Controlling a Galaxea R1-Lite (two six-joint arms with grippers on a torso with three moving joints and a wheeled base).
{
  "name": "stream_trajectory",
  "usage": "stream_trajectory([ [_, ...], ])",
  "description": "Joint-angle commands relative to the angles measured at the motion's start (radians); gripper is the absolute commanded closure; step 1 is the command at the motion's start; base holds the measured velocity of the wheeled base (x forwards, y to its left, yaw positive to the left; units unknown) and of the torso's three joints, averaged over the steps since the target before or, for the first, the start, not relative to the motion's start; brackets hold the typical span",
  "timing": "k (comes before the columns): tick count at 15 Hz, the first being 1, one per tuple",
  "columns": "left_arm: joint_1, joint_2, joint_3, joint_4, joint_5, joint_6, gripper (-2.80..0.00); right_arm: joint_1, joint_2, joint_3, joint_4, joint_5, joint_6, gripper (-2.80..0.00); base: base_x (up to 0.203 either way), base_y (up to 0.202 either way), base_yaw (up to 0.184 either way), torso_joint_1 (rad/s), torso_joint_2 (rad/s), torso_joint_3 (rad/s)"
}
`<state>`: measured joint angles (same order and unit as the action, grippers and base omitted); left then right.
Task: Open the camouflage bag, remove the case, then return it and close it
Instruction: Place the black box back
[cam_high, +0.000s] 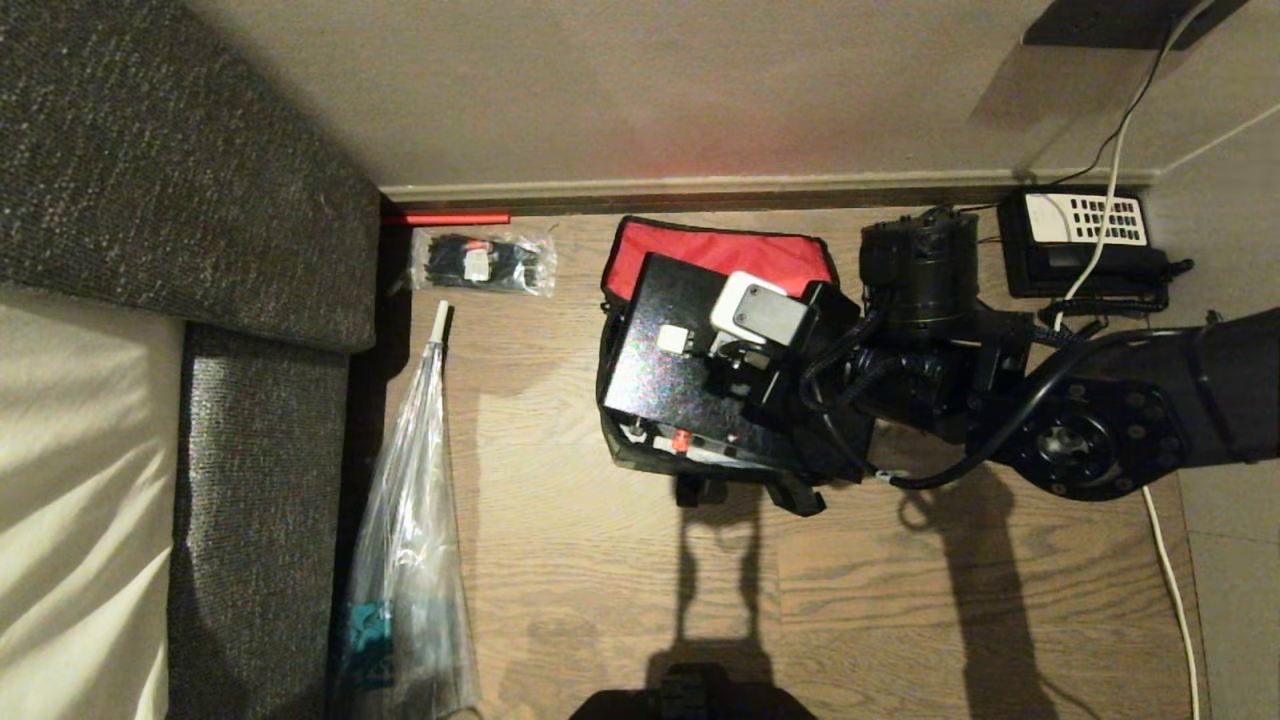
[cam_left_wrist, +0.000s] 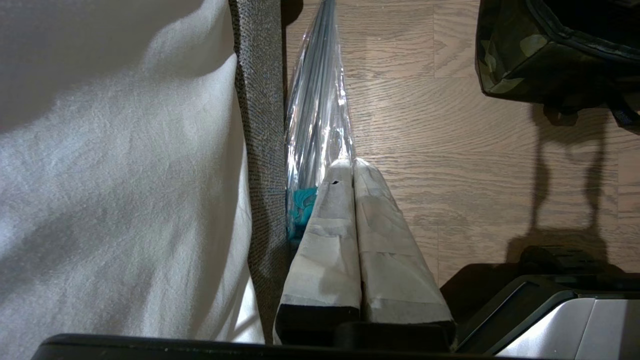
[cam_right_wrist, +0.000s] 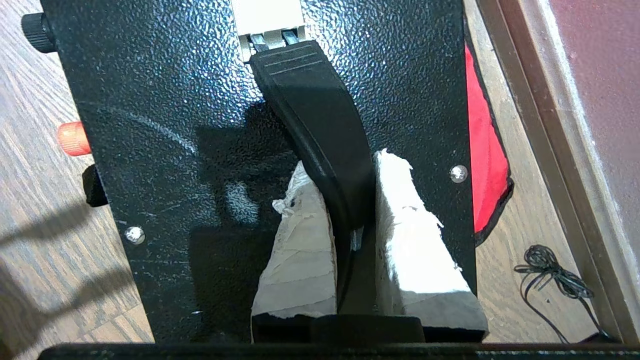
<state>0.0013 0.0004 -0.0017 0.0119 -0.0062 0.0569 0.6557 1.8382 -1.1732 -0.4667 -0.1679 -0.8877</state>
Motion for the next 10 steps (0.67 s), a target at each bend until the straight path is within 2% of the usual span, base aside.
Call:
stream_trajectory([
  [1,0.000,0.000,0.000,0.000,0.000,0.001,0.00,0.000,0.023,-0.009,-0.004,-0.002,-0.004,0.00,0.000,0.000,0.000,0.000,0.00,0.000],
  [10,0.000,0.000,0.000,0.000,0.000,0.000,0.00,-0.033,0.064,-0.022,-0.025,-0.001,-0.002,0.00,0.000,0.000,0.000,0.000,0.00,0.000],
])
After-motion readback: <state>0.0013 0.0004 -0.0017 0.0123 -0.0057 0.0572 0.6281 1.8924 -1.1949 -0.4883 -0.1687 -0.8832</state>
